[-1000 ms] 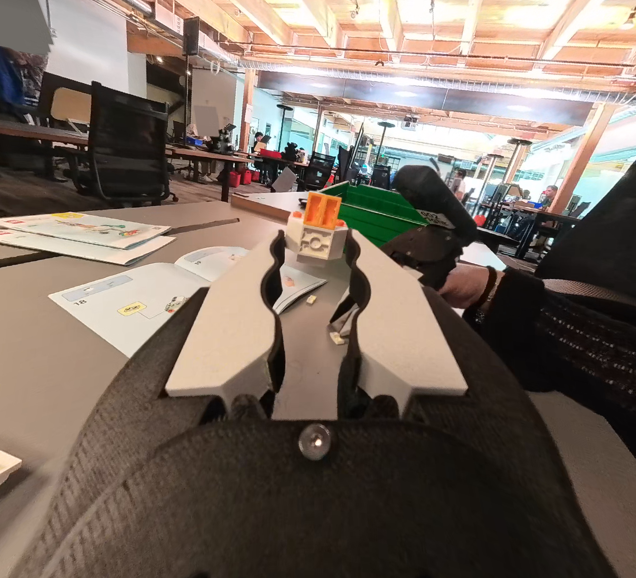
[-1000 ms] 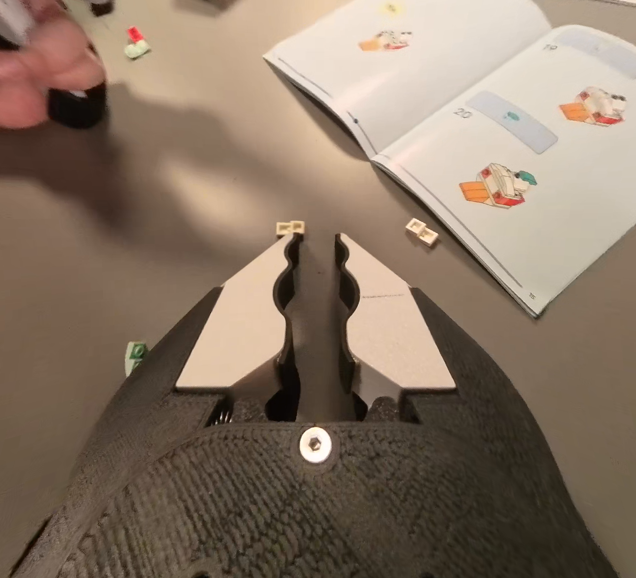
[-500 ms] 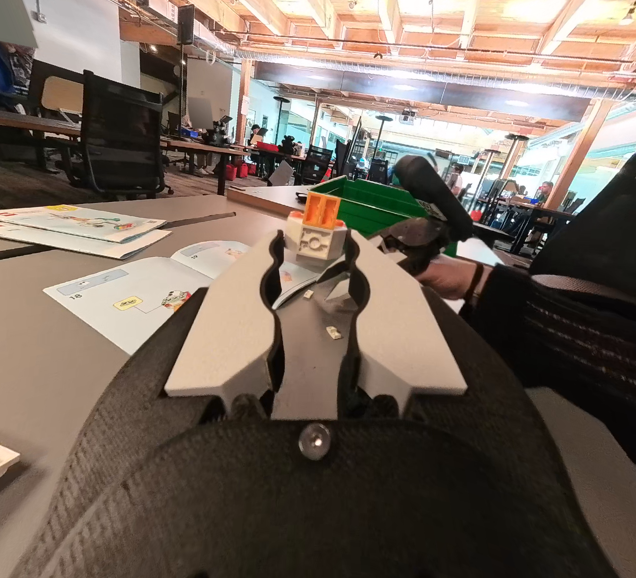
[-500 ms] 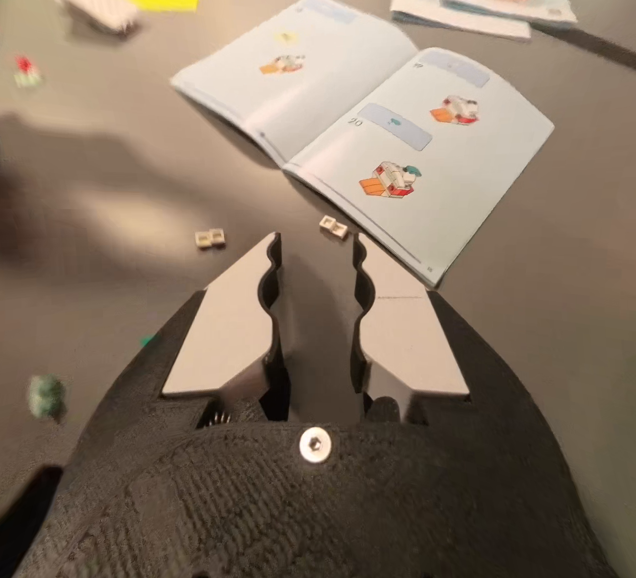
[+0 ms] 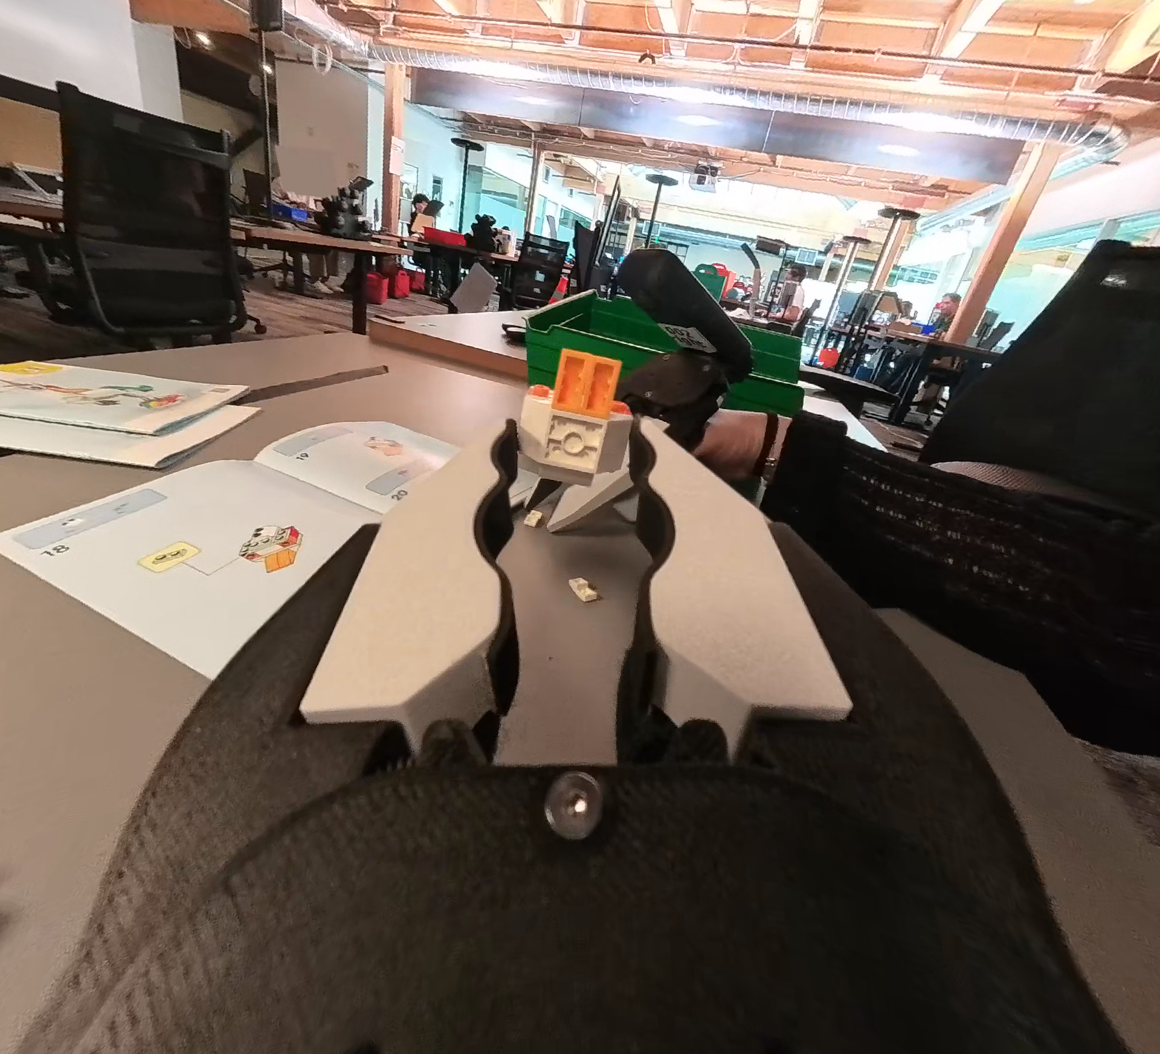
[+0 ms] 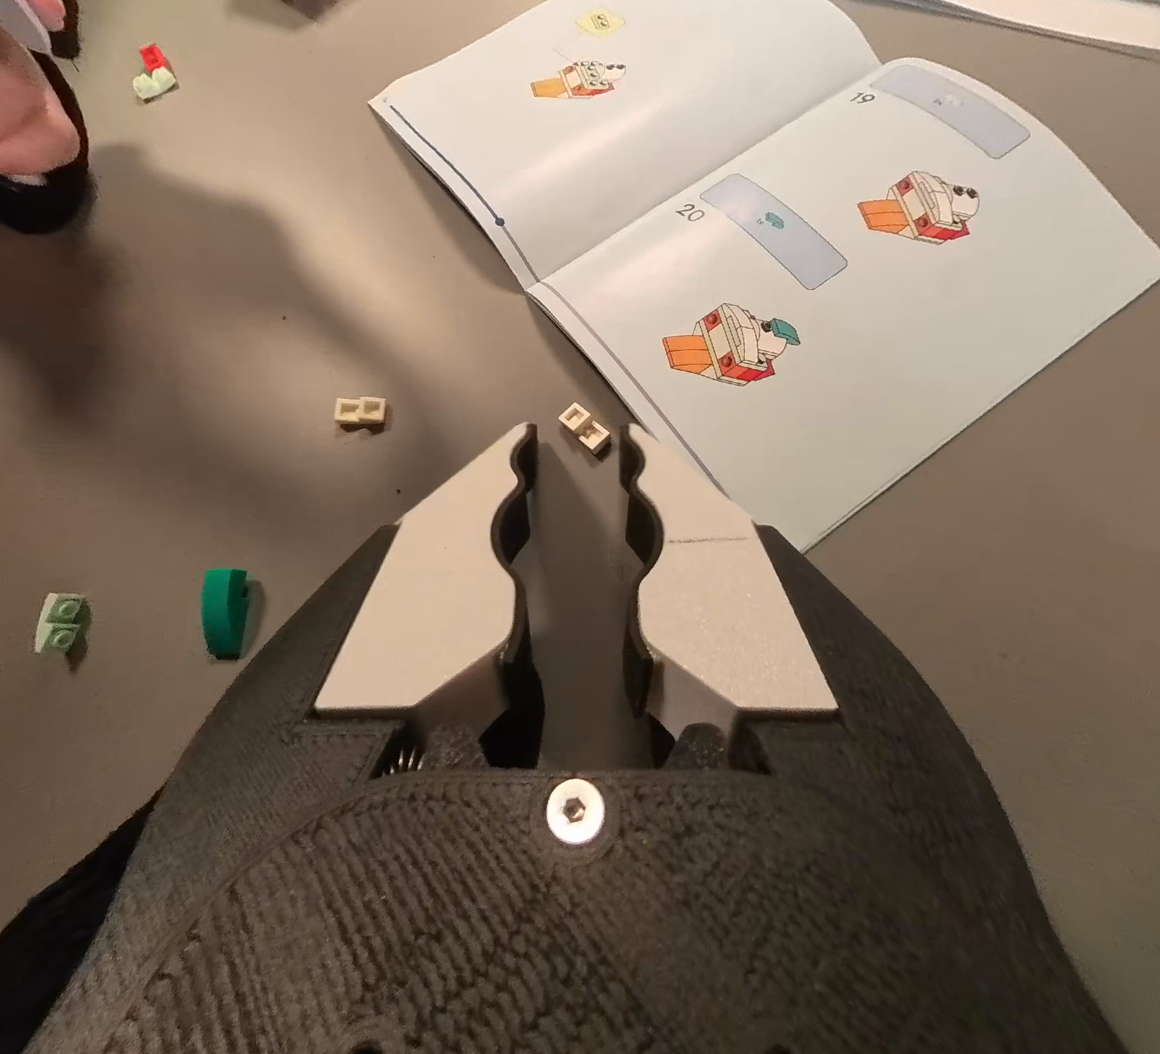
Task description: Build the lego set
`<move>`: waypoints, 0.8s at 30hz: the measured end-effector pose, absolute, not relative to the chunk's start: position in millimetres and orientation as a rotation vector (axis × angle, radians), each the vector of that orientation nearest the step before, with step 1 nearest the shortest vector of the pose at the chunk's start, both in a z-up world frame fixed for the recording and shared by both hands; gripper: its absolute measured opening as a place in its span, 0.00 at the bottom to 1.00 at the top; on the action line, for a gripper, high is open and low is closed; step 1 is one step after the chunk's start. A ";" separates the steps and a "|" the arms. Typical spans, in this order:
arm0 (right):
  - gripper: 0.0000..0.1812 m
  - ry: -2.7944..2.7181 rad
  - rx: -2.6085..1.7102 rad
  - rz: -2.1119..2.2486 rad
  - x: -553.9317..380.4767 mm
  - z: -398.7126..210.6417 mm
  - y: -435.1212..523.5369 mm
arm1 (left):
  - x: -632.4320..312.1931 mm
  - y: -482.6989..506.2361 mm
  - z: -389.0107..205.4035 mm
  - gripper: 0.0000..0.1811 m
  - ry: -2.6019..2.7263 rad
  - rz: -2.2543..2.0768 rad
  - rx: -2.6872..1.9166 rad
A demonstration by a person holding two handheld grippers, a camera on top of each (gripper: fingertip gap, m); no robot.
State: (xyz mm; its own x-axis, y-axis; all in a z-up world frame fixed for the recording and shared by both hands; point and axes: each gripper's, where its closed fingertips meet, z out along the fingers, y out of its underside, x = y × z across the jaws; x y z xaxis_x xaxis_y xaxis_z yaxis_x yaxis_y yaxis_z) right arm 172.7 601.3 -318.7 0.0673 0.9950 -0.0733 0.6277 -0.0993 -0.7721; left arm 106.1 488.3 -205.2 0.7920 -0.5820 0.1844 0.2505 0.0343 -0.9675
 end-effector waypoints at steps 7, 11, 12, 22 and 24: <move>0.04 -1.636 -1.754 0.778 172.7 -320.1 600.7 | 108.3 486.2 -205.1 0.19 0.312 -0.655 -1.392; 0.03 -1.634 -1.733 0.726 172.8 -320.4 601.7 | 104.7 490.2 -206.8 0.19 0.277 -0.670 -1.412; 0.03 -1.630 -1.723 0.698 173.0 -320.4 602.4 | 103.8 490.8 -207.0 0.19 0.269 -0.678 -1.415; 0.03 -1.696 -1.318 0.162 171.4 -303.7 590.2 | 97.4 491.9 -205.6 0.19 0.223 -0.711 -1.403; 0.03 -1.807 -1.040 -0.013 160.6 -297.3 556.8 | 95.1 493.4 -205.6 0.19 0.203 -0.713 -1.405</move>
